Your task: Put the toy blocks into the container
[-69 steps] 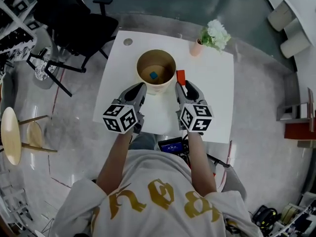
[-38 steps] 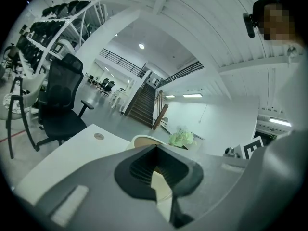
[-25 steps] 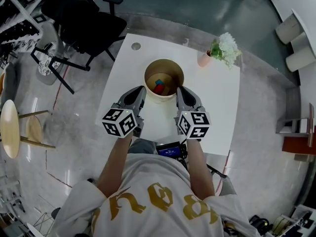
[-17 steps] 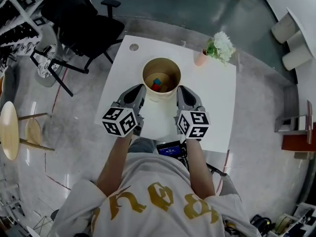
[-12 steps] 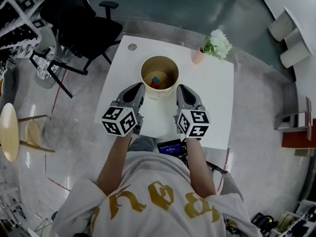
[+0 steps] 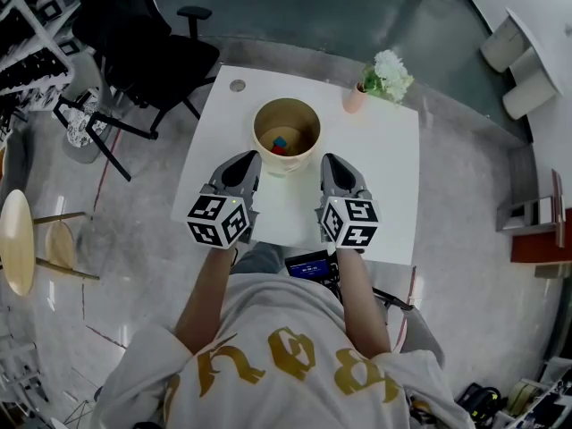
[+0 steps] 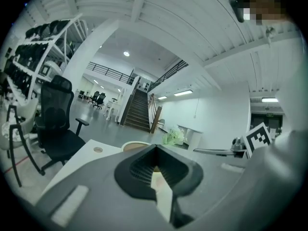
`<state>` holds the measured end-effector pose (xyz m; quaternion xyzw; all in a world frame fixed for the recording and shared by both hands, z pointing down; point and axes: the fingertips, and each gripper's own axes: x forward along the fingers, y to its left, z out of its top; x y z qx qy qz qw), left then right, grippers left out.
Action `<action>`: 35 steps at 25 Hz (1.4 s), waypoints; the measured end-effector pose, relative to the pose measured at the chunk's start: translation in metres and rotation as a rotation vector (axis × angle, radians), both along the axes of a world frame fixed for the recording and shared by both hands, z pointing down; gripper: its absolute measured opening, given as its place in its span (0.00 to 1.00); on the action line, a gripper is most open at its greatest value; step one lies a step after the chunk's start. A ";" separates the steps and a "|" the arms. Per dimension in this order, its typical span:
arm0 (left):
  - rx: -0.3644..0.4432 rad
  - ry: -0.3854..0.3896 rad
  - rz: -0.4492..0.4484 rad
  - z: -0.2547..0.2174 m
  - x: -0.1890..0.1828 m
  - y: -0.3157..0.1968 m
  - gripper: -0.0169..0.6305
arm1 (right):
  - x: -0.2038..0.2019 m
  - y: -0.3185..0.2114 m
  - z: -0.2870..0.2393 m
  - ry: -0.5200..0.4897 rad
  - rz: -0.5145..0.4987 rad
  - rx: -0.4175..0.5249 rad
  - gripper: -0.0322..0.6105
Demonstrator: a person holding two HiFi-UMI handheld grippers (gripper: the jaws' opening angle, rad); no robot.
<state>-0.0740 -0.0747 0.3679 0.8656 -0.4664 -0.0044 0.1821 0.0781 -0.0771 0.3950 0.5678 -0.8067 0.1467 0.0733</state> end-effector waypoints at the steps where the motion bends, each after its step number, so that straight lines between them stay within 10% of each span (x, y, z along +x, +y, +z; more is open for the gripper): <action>1: 0.007 -0.020 0.003 0.001 0.001 0.001 0.03 | 0.000 0.000 0.001 0.002 0.001 -0.001 0.08; 35: 0.010 -0.047 -0.004 0.004 0.000 0.000 0.03 | 0.003 -0.002 0.011 0.026 -0.005 -0.035 0.08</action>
